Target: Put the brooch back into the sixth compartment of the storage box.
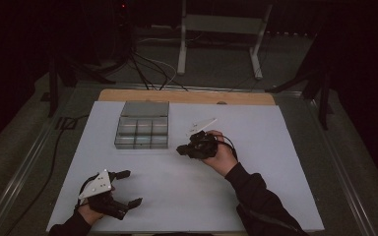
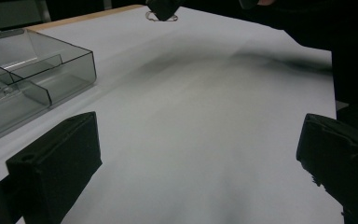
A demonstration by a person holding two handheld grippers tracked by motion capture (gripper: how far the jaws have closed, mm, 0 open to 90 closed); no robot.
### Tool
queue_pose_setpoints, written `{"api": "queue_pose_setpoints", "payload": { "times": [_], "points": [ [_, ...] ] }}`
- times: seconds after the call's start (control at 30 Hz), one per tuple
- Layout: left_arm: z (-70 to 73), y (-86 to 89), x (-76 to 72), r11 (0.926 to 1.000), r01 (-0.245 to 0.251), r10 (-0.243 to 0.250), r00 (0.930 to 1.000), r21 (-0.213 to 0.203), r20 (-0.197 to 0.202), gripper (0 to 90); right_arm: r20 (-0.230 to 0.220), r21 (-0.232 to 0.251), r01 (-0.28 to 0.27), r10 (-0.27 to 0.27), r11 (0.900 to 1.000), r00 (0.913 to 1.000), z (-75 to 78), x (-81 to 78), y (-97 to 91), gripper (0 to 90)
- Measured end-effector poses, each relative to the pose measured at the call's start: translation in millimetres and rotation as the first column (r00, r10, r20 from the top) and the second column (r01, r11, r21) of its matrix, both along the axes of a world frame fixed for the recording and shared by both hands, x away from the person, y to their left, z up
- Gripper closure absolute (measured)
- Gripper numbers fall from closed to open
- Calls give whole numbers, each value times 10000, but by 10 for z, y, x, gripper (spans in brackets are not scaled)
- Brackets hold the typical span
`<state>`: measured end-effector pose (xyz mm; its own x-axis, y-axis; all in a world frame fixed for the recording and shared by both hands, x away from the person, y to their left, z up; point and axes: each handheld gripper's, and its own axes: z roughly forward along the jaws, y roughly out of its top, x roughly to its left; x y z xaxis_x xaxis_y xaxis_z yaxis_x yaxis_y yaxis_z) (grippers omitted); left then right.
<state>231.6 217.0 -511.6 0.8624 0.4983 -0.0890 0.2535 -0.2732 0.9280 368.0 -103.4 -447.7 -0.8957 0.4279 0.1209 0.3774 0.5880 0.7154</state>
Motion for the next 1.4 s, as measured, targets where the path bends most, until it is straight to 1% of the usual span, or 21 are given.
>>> {"api": "queue_pose_setpoints", "payload": {
  "times": [0.37, 0.6, 0.7, 0.77, 0.8, 0.97, 1.27, 1.4],
  "points": [
    [0, -3, -2, 10000, 7, -7, 10000, -21, 4, 12, 99, 35, 74, -74, 10000, 9999, 99, 122, 74, 855],
    [-1, -4, -3, 10000, 9, -9, 10000, -14, -11, 12, 75, 114, 218, -219, 9997, 9997, 159, 211, 131, 855],
    [3, -2, -4, 10000, 7, -7, 10000, -28, 6, 12, 134, 109, 175, -177, 9998, 9998, 174, 243, 160, 855],
    [1, -2, -3, 10000, 8, -8, 10000, -13, 4, 12, 86, 73, 215, -216, 9997, 9997, 180, 253, 184, 855],
    [0, -2, -1, 10000, 6, -6, 10000, 8, 0, 12, 142, 8, 182, -182, 9998, 9997, 177, 262, 196, 855],
    [2, -9, -4, 10000, 43, -43, 10000, 54, 28, 12, 19, 22, 253, -253, 9997, 9997, 151, 306, 250, 855],
    [-1, -5, 2, 10000, 65, -65, 10000, 36, 26, 12, 63, -63, 338, -338, 9994, 9994, 164, 403, 353, 855],
    [1, -3, -2, 10000, 29, -29, 10000, 3, 24, 12, -16, -118, 417, -417, 9991, 9991, 158, 476, 410, 855]
  ]
}}
